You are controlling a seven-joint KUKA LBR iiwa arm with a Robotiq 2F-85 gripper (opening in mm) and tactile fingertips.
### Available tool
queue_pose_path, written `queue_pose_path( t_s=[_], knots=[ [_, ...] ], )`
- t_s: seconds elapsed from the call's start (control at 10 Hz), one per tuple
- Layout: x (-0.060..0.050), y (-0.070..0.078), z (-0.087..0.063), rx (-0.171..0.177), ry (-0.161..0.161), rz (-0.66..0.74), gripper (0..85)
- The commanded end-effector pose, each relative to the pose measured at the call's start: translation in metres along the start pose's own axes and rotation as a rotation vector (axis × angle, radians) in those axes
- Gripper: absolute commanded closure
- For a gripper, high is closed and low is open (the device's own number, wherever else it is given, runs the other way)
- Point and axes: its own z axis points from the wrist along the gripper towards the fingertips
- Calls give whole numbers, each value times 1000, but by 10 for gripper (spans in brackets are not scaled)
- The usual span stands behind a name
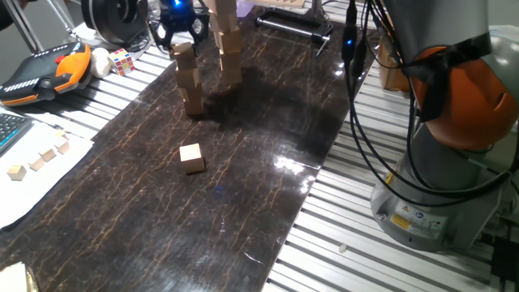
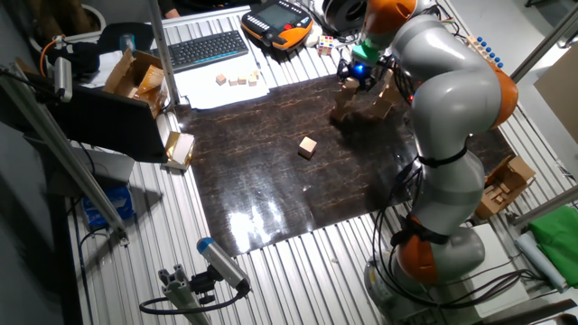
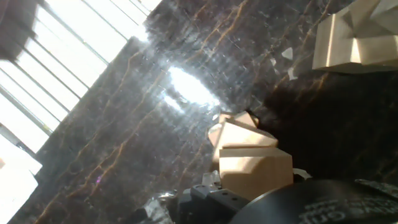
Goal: Stack the blocks in a vertical line of five
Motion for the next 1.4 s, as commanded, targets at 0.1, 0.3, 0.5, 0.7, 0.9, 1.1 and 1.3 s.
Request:
queue_pose_path(
  t_s=[0.1,0.3,0.5,0.7,0.9,1.1,1.3],
  knots=[
    [-4,4,5,23,-7,-46,643],
    [-5,5,7,30,4,-63,640],
    [-6,5,7,39,10,-119,637],
    [-6,5,7,37,7,-162,637],
    [-7,5,8,30,1,-182,637],
    [-7,5,8,34,-6,-209,637],
    [-7,5,8,33,-7,-224,637]
  ],
)
